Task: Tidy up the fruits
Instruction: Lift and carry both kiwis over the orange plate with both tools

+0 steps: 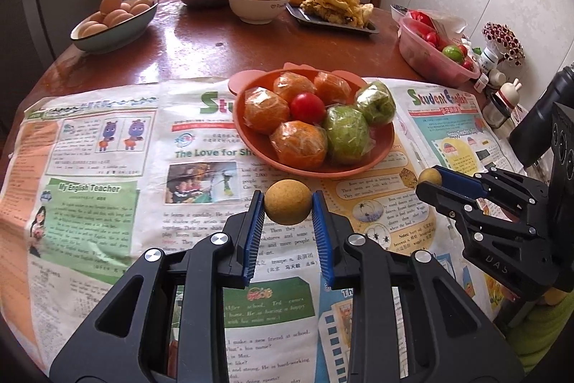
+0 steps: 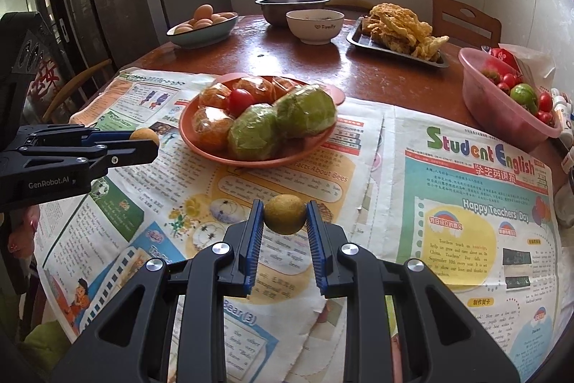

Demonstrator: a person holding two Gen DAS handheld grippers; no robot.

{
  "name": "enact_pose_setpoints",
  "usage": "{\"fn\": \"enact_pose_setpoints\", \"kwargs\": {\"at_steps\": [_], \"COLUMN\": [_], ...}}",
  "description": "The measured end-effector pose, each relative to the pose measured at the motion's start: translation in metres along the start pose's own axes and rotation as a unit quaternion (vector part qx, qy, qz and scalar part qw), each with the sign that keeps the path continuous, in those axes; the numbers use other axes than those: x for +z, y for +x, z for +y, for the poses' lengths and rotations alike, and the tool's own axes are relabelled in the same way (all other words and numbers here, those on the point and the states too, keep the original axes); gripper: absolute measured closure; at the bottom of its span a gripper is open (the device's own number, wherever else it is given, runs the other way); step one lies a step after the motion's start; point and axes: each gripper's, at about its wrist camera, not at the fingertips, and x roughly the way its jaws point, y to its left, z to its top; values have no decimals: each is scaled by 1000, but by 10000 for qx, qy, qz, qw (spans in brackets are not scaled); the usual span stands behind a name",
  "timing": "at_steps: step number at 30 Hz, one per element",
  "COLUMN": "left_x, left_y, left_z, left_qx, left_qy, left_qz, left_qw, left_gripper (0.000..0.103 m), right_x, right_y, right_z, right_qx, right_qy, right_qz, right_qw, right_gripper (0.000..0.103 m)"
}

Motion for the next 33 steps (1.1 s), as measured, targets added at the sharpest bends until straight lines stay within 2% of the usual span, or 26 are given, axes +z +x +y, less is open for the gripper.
{"fn": "enact_pose_setpoints", "kwargs": {"at_steps": [22,33], "left_x": [44,49], "left_y": [-20,6], "left_z": [9,13], "left_qx": [-89,-157], "left_qy": [104,195], "left_qz": [-281,-32], "left_qw": [9995,9997], "left_gripper": [84,84], "right_x": [50,76], "right_y": [-12,9], "right_z": [23,24], "right_qx": [63,66], "right_qy": [-217,-309], "right_qz": [-351,-281], "right_qw": [9991,9991], "right_gripper": [79,79]}}
